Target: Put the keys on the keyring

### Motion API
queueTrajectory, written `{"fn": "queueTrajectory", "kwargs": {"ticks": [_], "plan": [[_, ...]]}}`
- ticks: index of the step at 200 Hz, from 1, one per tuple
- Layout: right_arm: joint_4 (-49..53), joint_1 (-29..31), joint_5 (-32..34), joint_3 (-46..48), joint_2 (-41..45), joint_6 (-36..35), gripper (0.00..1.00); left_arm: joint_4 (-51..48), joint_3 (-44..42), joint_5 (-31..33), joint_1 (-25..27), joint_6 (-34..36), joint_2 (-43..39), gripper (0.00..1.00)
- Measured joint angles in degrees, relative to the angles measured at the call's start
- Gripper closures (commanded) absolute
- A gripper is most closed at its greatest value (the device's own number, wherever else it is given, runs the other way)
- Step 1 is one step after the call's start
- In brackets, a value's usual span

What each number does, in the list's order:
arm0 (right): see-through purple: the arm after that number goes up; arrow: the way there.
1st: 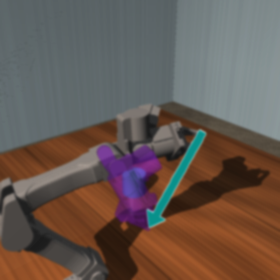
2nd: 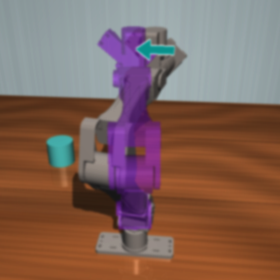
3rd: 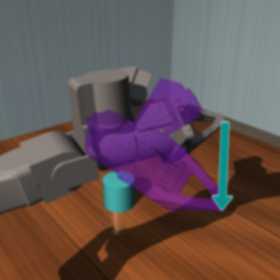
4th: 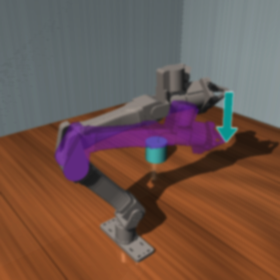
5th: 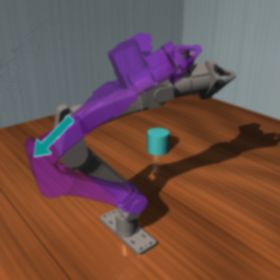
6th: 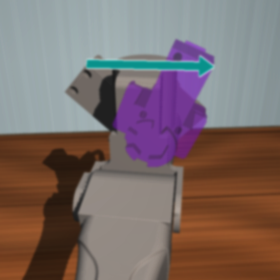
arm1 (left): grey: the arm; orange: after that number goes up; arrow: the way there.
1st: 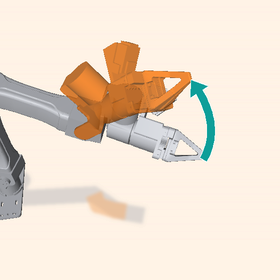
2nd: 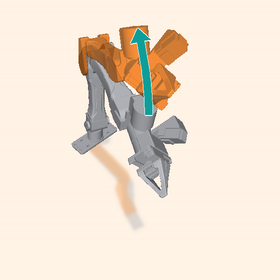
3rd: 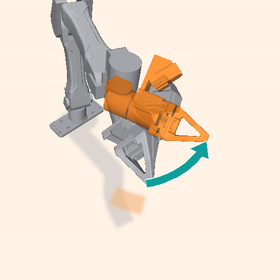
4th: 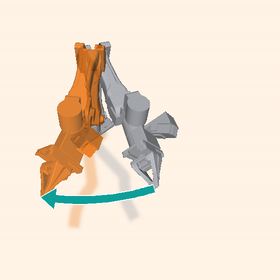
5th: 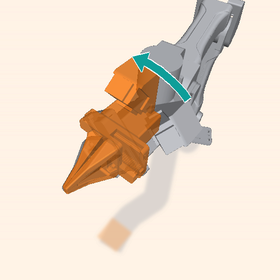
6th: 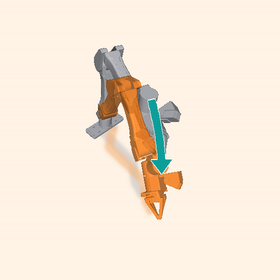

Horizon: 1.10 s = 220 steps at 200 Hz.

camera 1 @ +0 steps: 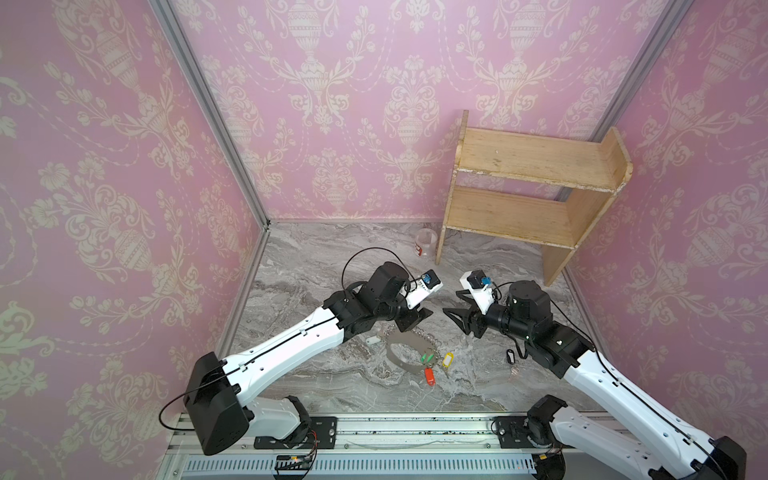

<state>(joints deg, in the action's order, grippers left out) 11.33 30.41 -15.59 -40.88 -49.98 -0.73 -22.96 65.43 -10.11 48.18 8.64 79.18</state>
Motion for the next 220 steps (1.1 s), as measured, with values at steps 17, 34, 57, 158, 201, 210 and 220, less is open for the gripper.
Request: {"fn": "queueTrajectory", "kwargs": {"ticks": [17,34,57,158,201,210,220], "plan": [[4.2,0.0,5.2,0.3,0.5,4.8,0.24,-0.9,0.0,0.7,0.1,-4.4,4.5,0.45],[8.0,0.0,9.7,0.3,1.1,8.7,0.23,-1.2,0.0,0.8,0.7,-7.8,8.4,0.46],[11.7,-0.1,13.6,0.3,1.8,13.0,0.22,-1.3,-0.3,0.5,2.6,-11.0,11.8,0.47],[15.6,-5.6,17.9,5.0,8.5,21.8,0.22,-0.4,2.9,4.4,8.4,-19.2,24.0,0.68],[15.6,-6.8,17.6,5.3,9.1,22.0,0.23,-1.2,9.0,6.4,8.7,-20.8,29.1,0.73],[15.6,-6.8,17.6,5.3,9.2,22.0,0.23,-1.7,10.0,6.5,8.7,-21.1,29.9,0.74],[15.6,-7.1,17.6,5.3,9.5,22.0,0.22,-2.3,10.8,6.5,8.7,-21.3,30.6,0.75]]}}
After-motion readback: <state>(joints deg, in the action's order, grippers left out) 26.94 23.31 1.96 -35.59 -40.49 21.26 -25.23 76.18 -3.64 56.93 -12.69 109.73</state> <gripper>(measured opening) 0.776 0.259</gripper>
